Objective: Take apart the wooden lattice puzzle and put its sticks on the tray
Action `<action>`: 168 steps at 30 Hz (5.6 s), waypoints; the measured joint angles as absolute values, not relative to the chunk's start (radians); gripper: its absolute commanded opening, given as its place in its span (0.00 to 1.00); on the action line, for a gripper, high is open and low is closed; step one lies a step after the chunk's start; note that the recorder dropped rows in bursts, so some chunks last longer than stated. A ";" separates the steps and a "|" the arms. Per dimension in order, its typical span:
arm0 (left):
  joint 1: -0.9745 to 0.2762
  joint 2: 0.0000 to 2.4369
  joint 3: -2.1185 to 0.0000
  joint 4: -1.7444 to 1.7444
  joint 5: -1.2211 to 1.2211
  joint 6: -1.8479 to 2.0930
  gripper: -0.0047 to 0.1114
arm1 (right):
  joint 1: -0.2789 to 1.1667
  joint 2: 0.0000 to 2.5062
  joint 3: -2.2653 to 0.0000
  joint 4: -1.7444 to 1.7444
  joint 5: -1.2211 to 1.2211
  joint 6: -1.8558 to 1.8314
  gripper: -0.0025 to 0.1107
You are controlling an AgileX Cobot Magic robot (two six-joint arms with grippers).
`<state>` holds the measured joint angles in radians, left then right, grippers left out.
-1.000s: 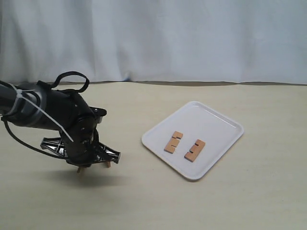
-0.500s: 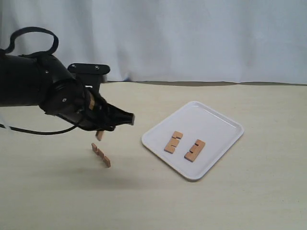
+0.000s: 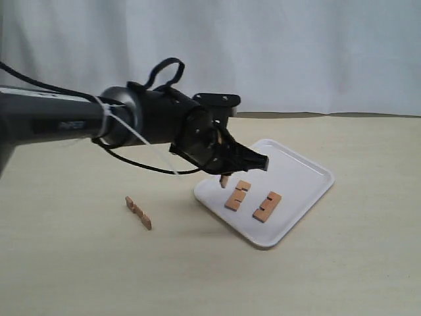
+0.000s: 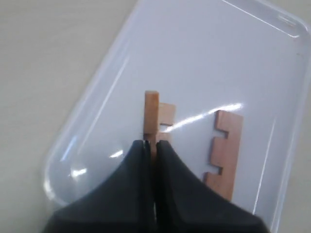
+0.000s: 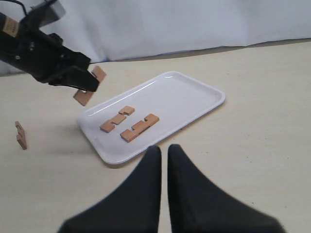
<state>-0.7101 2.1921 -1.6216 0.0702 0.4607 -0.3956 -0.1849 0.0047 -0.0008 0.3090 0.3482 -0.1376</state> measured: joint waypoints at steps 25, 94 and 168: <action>-0.744 2.302 -1.913 0.095 0.838 -0.248 0.57 | -0.185 0.005 -0.001 0.309 0.348 -0.138 0.06; -0.545 2.048 -1.228 0.292 0.589 -0.724 0.37 | -0.185 0.005 -0.001 0.309 0.348 -0.138 0.06; -0.700 2.267 -1.891 -0.146 0.794 -0.112 0.41 | -0.185 0.005 -0.001 0.309 0.348 -0.138 0.06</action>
<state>-0.6999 2.2671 -1.8909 -0.1462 0.7936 -0.1115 -0.1849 0.0047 -0.0008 0.3090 0.3482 -0.1376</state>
